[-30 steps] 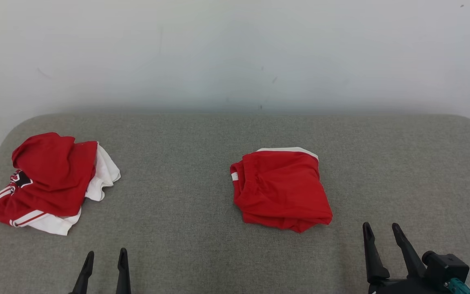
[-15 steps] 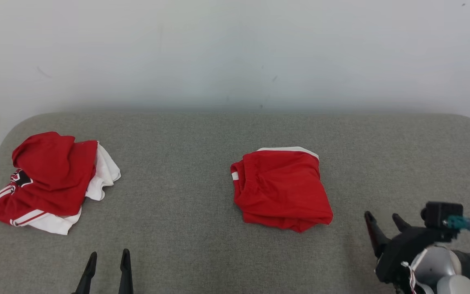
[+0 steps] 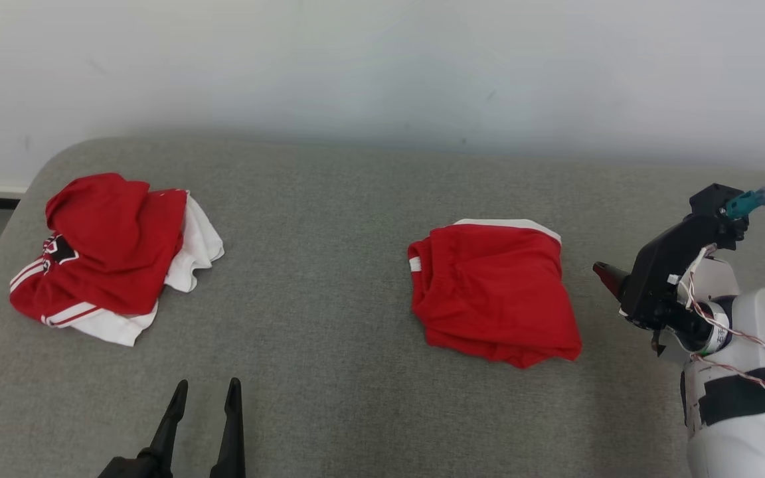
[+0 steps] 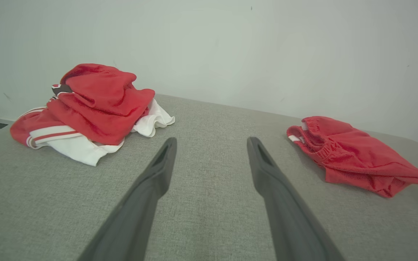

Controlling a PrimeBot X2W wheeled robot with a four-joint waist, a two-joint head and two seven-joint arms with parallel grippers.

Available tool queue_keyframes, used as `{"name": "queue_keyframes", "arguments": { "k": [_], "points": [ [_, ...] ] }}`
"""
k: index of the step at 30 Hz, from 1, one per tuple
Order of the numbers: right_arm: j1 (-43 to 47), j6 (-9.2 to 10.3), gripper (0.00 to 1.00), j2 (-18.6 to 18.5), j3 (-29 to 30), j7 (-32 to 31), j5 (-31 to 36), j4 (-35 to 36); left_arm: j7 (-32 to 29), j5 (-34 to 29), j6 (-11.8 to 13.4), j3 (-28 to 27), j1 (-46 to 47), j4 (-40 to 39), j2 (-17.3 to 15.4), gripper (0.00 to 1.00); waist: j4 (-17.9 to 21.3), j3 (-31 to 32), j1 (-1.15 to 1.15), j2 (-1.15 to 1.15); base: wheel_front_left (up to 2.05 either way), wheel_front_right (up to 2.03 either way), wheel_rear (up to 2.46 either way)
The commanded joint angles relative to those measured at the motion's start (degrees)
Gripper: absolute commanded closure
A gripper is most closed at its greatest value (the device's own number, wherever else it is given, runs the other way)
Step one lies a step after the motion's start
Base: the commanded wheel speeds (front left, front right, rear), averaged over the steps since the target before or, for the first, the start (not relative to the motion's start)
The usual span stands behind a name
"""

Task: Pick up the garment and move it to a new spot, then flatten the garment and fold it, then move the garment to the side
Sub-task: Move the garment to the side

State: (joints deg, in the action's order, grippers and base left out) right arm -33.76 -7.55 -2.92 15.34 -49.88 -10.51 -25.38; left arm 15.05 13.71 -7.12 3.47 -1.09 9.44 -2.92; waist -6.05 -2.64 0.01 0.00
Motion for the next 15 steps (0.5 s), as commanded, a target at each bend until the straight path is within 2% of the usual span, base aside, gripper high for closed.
{"name": "queue_keyframes", "arguments": {
  "k": [1,8,15],
  "points": [
    [-2.5,0.11,0.0,0.05,0.96,0.36,1.05,-3.44,0.18,0.39,-0.18,0.25,0.93,0.31,0.05,0.0,-3.25,-2.96,-0.01,0.0,0.0,0.0,0.0],
    [-8.94,0.11,0.0,0.0,3.83,3.62,4.48,-18.16,0.18,0.9,-0.19,1.56,2.21,0.7,0.05,0.0,-6.46,-5.53,-0.01,0.0,0.0,0.0,0.0],
    [-11.83,0.11,0.0,0.06,6.89,8.01,8.21,-29.79,0.18,1.33,0.08,2.9,2.37,0.87,0.06,0.0,-7.74,-6.24,-0.01,0.0,0.0,0.0,0.0]
  ]
}}
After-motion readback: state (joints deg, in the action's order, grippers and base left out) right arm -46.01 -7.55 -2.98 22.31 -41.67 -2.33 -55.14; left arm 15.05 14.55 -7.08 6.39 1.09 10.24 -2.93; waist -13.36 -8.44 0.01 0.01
